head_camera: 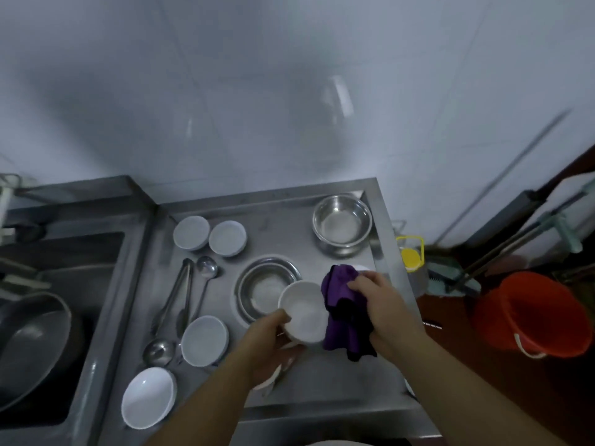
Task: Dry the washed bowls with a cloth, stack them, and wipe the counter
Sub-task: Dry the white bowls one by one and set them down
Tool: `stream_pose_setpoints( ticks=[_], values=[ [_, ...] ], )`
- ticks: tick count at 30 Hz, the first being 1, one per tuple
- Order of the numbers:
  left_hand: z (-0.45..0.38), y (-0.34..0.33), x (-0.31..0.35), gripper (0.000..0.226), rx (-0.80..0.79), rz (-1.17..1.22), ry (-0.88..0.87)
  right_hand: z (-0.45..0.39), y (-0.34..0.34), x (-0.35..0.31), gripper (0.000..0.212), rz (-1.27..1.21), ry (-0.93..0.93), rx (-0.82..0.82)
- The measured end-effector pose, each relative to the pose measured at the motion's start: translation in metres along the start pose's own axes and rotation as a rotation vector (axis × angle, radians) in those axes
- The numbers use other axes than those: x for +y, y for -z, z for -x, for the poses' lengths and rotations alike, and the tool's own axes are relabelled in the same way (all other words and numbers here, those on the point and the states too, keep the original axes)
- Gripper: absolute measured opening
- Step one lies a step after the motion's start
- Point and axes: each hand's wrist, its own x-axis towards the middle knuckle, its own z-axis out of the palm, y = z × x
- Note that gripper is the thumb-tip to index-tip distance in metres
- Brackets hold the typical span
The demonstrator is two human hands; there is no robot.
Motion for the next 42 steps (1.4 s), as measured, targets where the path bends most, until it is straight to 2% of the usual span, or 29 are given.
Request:
stream_pose_setpoints(
  ticks=[2, 5, 9, 14, 19, 21, 23, 25, 27, 29, 32, 34, 36, 38, 42],
  values=[
    [0.016, 0.003, 0.024, 0.042, -0.069, 0.055, -0.044, 0.013, -0.032, -0.012, 0.043, 0.154, 0.137, -0.06],
    [0.043, 0.011, 0.057, 0.06, -0.226, 0.035, -0.131, 0.031, -0.077, -0.023, 0.046, 0.533, 0.465, -0.136],
    [0.067, 0.032, 0.084, 0.063, -0.402, -0.018, -0.294, 0.052, -0.123, -0.023, 0.055, 0.922, 0.762, -0.199],
    [0.089, 0.06, 0.108, 0.072, -0.457, 0.046, -0.271, 0.079, -0.157, -0.021, 0.059, 1.089, 0.98, -0.249],
    [0.102, 0.082, 0.112, 0.08, -0.527, 0.077, -0.209, 0.101, -0.181, -0.015, 0.06, 1.038, 0.923, -0.322],
    [0.106, 0.088, 0.114, 0.082, -0.526, 0.067, -0.203, 0.106, -0.185, -0.009, 0.057, 1.029, 0.959, -0.357],
    [0.111, 0.095, 0.116, 0.081, -0.53, 0.062, -0.201, 0.111, -0.188, -0.006, 0.054, 1.057, 1.059, -0.372],
    [0.116, 0.1, 0.117, 0.078, -0.514, 0.079, -0.199, 0.111, -0.192, -0.006, 0.05, 1.154, 1.243, -0.36],
    [0.121, 0.104, 0.116, 0.075, -0.491, 0.106, -0.221, 0.109, -0.199, -0.009, 0.045, 1.298, 1.421, -0.305],
    [0.127, 0.105, 0.116, 0.075, -0.488, 0.119, -0.275, 0.111, -0.207, -0.011, 0.045, 1.385, 1.488, -0.207],
    [0.139, 0.108, 0.124, 0.077, -0.426, 0.132, -0.396, 0.124, -0.228, -0.015, 0.048, 1.432, 1.364, -0.093],
    [0.147, 0.111, 0.133, 0.082, -0.381, 0.091, -0.488, 0.135, -0.243, -0.02, 0.042, 1.458, 1.181, -0.047],
    [0.152, 0.115, 0.139, 0.077, -0.371, 0.023, -0.568, 0.147, -0.256, -0.029, 0.026, 1.475, 0.93, -0.051],
    [0.157, 0.12, 0.142, 0.068, -0.394, 0.003, -0.603, 0.156, -0.265, -0.041, 0.013, 1.477, 0.728, -0.117],
    [0.159, 0.132, 0.139, 0.074, -0.484, 0.009, -0.615, 0.171, -0.272, -0.065, 0.015, 1.487, 0.497, -0.337]
  ],
)
